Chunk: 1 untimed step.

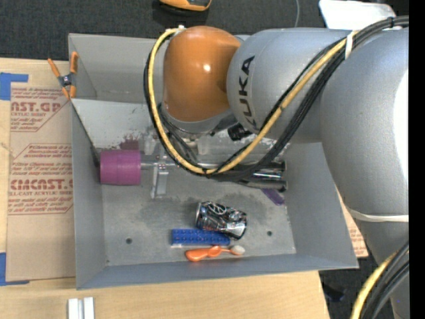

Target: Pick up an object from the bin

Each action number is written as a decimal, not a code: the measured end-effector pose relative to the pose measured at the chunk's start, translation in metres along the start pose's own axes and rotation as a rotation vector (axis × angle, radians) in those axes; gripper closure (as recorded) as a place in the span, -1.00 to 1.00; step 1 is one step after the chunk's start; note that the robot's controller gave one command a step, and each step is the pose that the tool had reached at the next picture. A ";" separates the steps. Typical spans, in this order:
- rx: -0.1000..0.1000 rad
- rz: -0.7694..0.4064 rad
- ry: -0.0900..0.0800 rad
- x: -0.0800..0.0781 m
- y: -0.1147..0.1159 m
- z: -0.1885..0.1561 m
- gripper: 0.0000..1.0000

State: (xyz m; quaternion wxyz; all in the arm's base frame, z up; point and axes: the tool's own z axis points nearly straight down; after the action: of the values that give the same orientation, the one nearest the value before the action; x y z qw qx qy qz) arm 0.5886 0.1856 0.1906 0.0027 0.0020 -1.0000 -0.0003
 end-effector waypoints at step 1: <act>-0.001 0.002 -0.005 -0.001 -0.001 -0.004 -1.00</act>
Offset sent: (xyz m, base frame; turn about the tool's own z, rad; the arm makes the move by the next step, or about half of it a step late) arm -0.0360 0.0070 -0.0271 -0.0186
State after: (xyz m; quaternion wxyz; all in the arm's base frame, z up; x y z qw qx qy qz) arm 0.5892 0.1848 0.1947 0.0004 0.0011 -1.0000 -0.0007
